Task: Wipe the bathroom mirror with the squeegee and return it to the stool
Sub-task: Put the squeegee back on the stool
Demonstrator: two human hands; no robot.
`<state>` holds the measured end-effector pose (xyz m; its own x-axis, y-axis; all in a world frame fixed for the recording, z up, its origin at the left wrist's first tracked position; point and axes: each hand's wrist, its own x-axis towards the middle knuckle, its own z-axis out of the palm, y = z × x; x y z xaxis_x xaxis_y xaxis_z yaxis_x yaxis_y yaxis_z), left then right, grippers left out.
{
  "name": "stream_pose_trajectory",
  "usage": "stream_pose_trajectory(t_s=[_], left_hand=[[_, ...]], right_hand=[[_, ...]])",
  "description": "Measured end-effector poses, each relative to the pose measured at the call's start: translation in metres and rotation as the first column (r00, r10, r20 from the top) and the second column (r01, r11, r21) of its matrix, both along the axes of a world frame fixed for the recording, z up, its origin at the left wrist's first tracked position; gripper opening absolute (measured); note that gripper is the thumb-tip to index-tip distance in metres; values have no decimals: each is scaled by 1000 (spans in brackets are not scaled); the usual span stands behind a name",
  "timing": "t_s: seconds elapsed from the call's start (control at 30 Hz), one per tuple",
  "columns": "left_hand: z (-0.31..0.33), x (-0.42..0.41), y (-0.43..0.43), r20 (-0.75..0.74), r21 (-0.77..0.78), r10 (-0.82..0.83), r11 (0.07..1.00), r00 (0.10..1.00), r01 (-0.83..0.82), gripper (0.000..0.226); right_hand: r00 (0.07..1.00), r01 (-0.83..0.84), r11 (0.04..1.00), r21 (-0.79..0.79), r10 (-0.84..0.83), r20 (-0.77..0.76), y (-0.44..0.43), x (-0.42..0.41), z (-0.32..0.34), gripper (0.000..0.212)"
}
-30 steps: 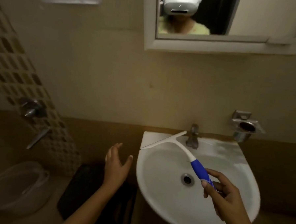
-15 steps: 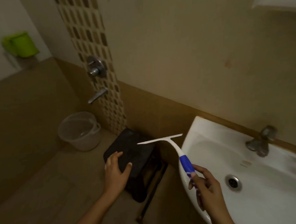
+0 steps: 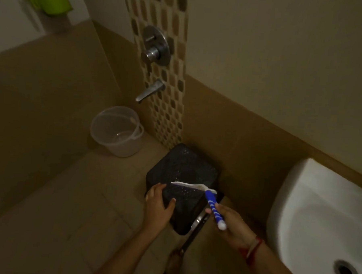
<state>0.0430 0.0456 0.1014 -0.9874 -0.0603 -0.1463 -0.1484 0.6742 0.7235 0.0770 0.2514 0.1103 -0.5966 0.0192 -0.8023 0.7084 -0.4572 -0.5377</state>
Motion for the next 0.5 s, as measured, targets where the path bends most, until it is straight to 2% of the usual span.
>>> stream_pose_trajectory(t_s=[0.2,0.27,0.37,0.5], left_hand=[[-57,-41,-14,85,-56,-74,995,994,79,52],[-74,-49,-20,92,-68,-87,993,992,94,50],[-94,-56,-27,80,-71,-83,994,993,88,49],[-111,-60,-33,79,-81,-71,994,994,77,50]], right_hand=[[996,9,993,-117,2,90,-18,-58,-80,21],[997,-13,992,-123,22,75,-24,-81,-99,27],[997,-51,994,-100,57,59,-35,-117,-116,23],[999,-28,995,-91,32,41,-44,-150,-140,39]])
